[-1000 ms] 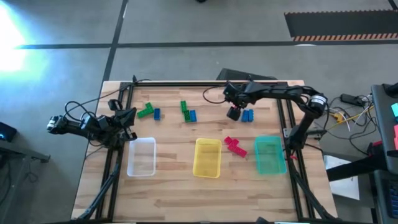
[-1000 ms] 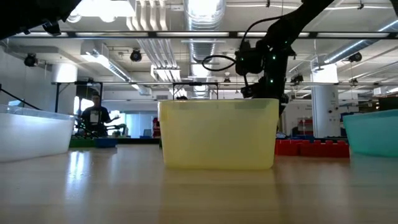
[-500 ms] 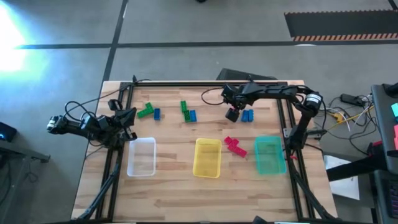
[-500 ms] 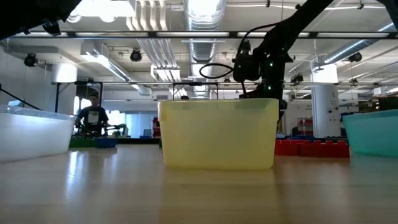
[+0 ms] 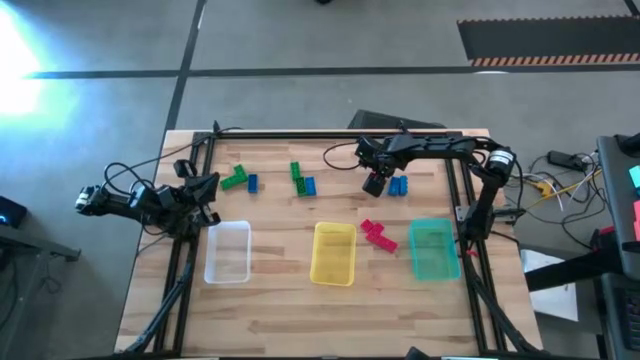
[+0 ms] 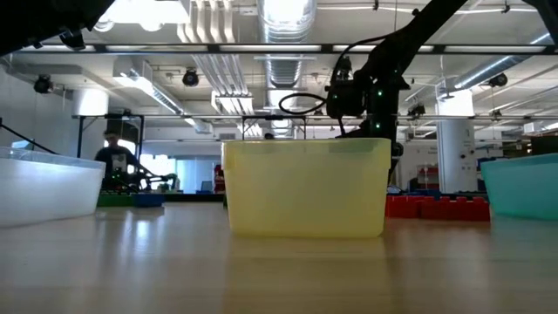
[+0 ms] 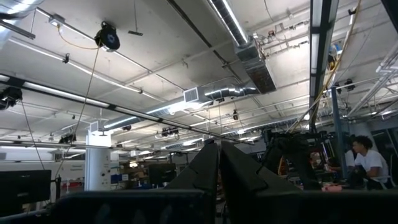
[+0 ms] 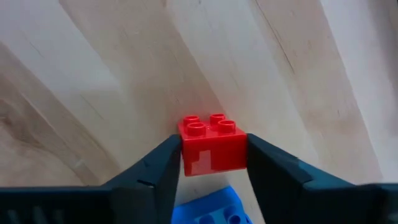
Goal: Sort & place blocks by color
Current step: Put the red game piece into the yellow bin
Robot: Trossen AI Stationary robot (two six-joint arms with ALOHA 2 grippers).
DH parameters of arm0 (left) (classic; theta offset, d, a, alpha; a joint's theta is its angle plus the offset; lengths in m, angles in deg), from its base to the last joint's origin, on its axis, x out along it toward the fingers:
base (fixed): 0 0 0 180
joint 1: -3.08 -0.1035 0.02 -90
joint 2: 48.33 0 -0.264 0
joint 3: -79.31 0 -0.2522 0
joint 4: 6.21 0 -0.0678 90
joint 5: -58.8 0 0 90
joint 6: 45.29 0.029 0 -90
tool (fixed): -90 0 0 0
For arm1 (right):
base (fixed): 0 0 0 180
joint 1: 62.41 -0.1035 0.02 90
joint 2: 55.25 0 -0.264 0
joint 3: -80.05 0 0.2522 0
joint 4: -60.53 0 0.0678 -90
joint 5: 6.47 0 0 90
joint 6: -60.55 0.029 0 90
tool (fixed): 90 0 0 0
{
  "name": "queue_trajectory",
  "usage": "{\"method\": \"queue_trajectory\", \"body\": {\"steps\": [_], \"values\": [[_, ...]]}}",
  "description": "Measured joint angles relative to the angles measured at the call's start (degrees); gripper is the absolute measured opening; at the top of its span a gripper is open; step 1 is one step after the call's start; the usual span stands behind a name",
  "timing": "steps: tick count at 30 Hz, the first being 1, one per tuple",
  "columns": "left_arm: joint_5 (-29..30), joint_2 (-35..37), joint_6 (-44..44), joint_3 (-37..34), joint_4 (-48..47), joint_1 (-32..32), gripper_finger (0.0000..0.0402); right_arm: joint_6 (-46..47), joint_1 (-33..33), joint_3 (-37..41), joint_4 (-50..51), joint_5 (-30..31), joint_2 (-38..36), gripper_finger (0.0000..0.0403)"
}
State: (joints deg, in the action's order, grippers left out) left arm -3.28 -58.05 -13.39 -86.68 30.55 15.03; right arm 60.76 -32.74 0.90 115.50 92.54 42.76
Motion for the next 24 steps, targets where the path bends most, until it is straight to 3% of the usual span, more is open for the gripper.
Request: {"method": "queue_trajectory", "body": {"steps": [3, 17, 24], "values": [[0.0, 0.0, 0.0, 0.0, 0.0, 0.0, 0.0001, 0.0, 0.0, 0.0, 0.0, 0.0, 0.0, 0.0122], [0.0, 0.0, 0.0, 0.3, 0.0, 0.0, 0.0001, -0.7, -0.4, -3.4, 2.0, 0.0, -3.4, 0.0121], [0.0, 0.0, 0.0, 0.3, 0.1, 0.0, 0.0001, 2.3, -5.7, -9.2, 7.9, 0.0, -8.1, 0.0121]]}}
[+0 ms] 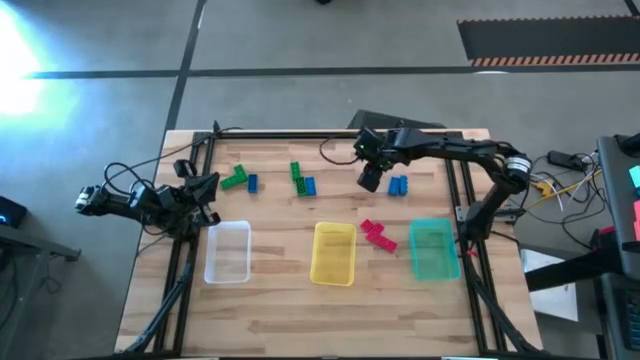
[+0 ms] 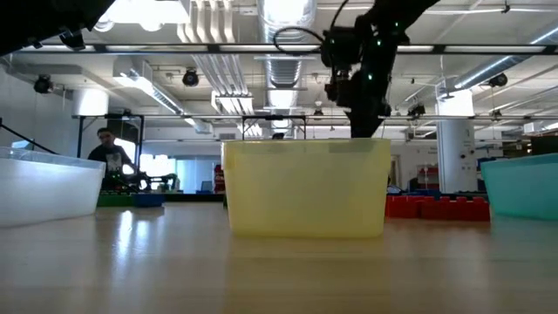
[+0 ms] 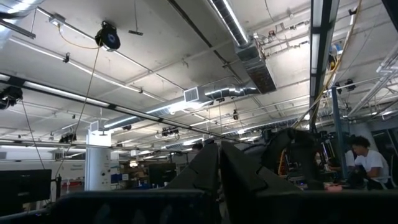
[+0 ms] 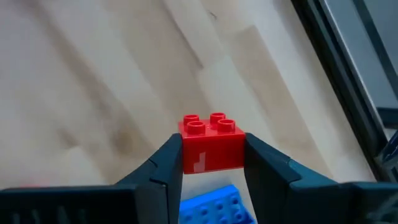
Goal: Sort & place blocks by color
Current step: Put the red game piece into the yellow bin
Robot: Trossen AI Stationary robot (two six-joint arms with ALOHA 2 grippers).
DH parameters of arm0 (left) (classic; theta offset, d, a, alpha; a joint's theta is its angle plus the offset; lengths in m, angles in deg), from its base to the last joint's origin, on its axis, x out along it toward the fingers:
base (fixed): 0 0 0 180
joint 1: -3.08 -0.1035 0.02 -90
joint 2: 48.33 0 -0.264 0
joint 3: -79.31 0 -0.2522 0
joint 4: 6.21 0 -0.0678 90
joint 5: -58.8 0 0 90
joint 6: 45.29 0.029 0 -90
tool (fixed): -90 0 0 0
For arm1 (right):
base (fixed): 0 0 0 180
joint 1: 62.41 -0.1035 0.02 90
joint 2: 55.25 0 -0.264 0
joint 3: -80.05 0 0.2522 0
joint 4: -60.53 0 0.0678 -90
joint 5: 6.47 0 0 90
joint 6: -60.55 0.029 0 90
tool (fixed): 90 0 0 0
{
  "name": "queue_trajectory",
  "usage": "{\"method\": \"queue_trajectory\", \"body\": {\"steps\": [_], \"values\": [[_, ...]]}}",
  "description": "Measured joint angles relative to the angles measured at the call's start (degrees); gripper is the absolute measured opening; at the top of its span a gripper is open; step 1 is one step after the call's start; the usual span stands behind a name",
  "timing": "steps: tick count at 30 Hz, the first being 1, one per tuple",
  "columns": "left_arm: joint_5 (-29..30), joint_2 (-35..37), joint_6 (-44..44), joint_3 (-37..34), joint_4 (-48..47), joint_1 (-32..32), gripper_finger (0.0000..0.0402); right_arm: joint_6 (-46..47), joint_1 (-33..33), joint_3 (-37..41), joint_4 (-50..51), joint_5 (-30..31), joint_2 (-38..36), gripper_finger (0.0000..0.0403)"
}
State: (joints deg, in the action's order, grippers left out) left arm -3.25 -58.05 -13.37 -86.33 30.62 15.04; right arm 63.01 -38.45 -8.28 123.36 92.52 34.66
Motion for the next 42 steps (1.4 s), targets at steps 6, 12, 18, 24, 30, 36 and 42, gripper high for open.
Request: {"method": "queue_trajectory", "body": {"steps": [6, 12, 18, 24, 30, 36, 42], "values": [[0.0, 0.0, 0.0, 0.0, 0.0, 0.0, 0.0001, 3.7, -8.3, -6.1, 5.7, 0.0, -1.0, 0.0121], [0.0, 0.0, 0.0, 0.0, 0.0, 0.0, 0.0001, 7.0, -16.7, -12.1, 7.9, 0.0, 0.7, 0.0121], [0.0, 0.0, 0.0, 0.0, 0.0, 0.0, 0.0001, 8.9, -23.4, -16.7, 8.1, -0.6, 3.1, 0.0121], [0.0, 0.0, -0.1, 0.0, 0.0, 0.0, 0.0001, 9.5, -27.5, -20.7, 8.1, -2.0, 7.7, 0.0121], [0.0, 0.0, -1.6, 0.1, 0.4, 0.0, 0.0001, 8.2, -29.6, -24.6, 8.1, -5.1, 13.2, 0.0121], [0.0, 0.0, -1.7, 0.1, 0.7, 0.0, 0.0001, 8.0, -30.8, -26.8, 8.1, -9.2, 18.2, 0.0121], [0.0, 0.0, -2.3, 0.0, 0.9, 0.0, 0.0001, 8.0, -31.7, -27.1, 9.0, -9.2, 23.3, 0.0121]]}}
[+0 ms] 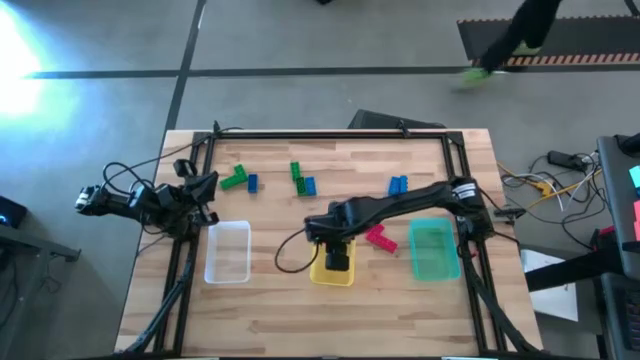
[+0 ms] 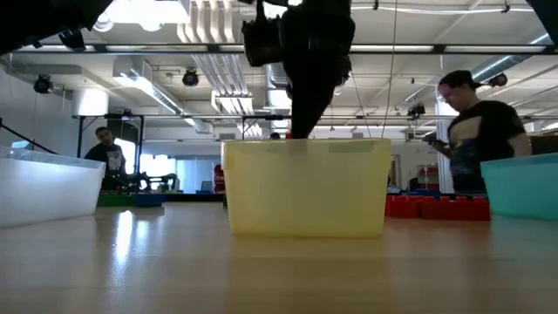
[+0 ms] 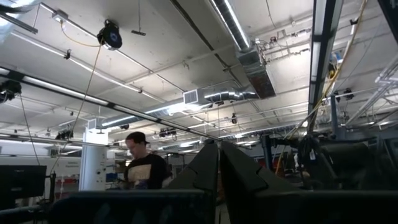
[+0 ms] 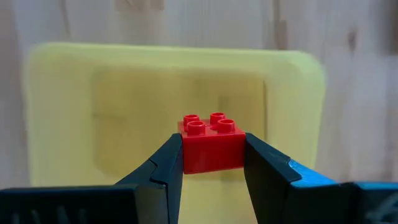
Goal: Sort & place blocks by color
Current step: Put the red game piece into the yellow bin
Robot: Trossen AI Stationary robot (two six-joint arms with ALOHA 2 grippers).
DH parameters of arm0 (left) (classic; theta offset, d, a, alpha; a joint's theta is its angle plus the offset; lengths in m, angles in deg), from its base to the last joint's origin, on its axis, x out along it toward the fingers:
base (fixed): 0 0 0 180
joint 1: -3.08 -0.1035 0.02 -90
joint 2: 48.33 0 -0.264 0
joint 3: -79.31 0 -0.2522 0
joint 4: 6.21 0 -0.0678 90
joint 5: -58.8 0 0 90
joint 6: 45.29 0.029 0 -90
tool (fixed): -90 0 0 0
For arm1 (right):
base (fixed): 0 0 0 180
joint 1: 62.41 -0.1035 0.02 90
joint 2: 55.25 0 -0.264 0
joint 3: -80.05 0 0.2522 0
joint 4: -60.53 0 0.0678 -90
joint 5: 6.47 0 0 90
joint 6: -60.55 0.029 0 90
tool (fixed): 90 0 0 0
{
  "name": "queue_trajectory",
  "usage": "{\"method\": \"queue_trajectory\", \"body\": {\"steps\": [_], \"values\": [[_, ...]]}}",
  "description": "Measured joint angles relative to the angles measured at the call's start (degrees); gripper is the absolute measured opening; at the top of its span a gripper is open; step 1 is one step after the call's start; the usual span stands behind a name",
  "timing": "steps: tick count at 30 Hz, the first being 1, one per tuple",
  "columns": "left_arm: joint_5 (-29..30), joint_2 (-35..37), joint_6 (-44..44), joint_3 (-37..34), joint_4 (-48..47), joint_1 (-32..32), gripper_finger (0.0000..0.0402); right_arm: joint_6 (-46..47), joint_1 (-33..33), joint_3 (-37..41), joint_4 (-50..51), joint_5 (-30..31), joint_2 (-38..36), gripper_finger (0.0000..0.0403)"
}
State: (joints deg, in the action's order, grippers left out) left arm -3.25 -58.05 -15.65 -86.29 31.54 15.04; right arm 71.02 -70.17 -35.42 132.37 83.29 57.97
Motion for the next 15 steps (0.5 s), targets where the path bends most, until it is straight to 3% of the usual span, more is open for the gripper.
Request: {"method": "queue_trajectory", "body": {"steps": [10, 15], "values": [[0.0, 0.0, -0.8, 0.0, 0.2, 0.0, 0.0001, -1.1, -0.1, 0.0, 0.4, 0.1, 6.8, 0.0121], [0.0, 0.0, -0.8, 0.0, 0.3, 0.0, 0.0001, -1.1, -0.1, 0.0, 0.4, 0.2, 7.2, 0.0164]]}}
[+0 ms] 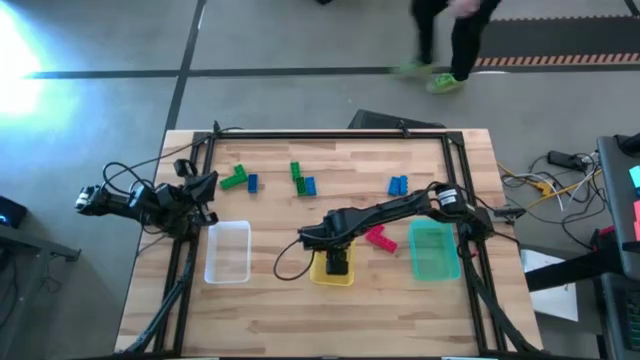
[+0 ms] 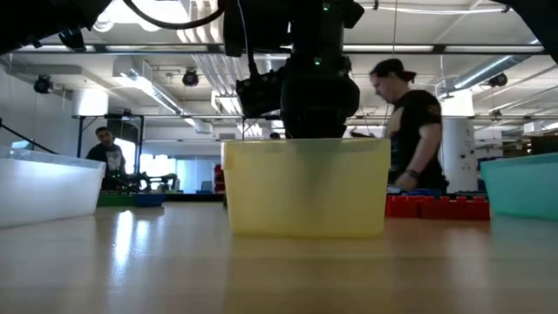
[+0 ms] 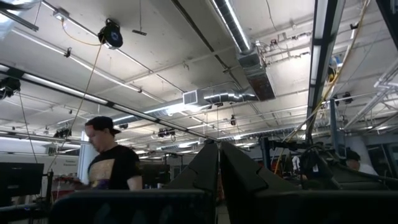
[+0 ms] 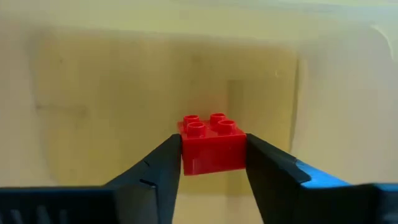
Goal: Sort & place blocks by color
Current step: Put the red game piece into the yellow bin, then put the green game piece into the transparent bin
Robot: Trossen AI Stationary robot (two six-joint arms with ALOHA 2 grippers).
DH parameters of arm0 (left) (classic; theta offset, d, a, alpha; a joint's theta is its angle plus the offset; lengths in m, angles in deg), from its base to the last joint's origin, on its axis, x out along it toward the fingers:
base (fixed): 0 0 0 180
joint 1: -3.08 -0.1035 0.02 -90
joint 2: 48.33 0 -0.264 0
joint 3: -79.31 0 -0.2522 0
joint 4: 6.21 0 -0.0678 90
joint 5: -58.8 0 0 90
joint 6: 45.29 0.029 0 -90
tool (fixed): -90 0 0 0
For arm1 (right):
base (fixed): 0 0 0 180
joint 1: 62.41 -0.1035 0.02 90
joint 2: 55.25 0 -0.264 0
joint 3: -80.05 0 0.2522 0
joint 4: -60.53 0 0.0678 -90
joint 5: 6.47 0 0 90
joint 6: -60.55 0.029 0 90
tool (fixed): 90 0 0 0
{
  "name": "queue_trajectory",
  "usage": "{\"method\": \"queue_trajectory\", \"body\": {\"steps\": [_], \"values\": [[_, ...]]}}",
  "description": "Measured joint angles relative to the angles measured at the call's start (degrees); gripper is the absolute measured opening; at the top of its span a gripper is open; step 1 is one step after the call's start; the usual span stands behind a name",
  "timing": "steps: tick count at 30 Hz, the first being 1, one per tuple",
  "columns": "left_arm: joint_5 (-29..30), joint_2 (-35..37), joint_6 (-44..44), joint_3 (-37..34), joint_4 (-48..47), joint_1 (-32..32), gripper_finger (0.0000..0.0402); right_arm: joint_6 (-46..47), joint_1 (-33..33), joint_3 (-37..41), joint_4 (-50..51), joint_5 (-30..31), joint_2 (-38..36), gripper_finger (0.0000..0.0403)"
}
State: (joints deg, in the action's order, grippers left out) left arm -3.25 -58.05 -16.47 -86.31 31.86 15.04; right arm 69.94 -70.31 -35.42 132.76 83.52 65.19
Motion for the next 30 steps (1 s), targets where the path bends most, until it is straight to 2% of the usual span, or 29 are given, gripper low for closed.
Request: {"method": "queue_trajectory", "body": {"steps": [3, 7, 12, 15, 19, 22, 27, 30], "values": [[0.0, 0.0, 0.0, 0.0, 0.0, 0.0, 0.0001, -0.2, 0.0, 0.0, 0.1, 0.0, -0.2, 0.0188], [0.0, 0.0, 0.0, 0.0, 0.0, 0.0, 0.0001, -0.4, -0.1, 0.0, 1.7, 0.0, -2.4, 0.0196], [1.3, -0.1, -3.5, 0.0, -0.1, 0.0, 0.0001, 0.1, -1.8, 1.2, 4.0, 0.6, -8.4, 0.0199], [2.7, -0.6, -6.4, 0.1, 0.0, 0.0, 0.0001, 0.6, -4.0, 3.7, 3.1, 4.0, -13.4, 0.0199], [3.1, -3.1, -10.3, 0.3, 1.0, 0.0, 0.0001, 2.0, -7.3, 11.9, -4.0, 11.6, -21.5, 0.0200], [5.0, -6.7, -12.5, 1.6, 1.2, 0.0, 0.0001, 2.1, -9.3, 21.0, -12.1, 14.4, -28.1, 0.0200], [7.3, -16.3, -14.9, 6.5, 1.3, 0.0, 0.0001, 2.2, -11.1, 36.6, -27.9, 19.0, -38.8, 0.0201], [12.0, -22.2, -17.7, 11.0, 1.1, 0.0, 0.0001, 1.0, -11.1, 43.4, -35.6, 21.6, -44.5, 0.0201]]}}
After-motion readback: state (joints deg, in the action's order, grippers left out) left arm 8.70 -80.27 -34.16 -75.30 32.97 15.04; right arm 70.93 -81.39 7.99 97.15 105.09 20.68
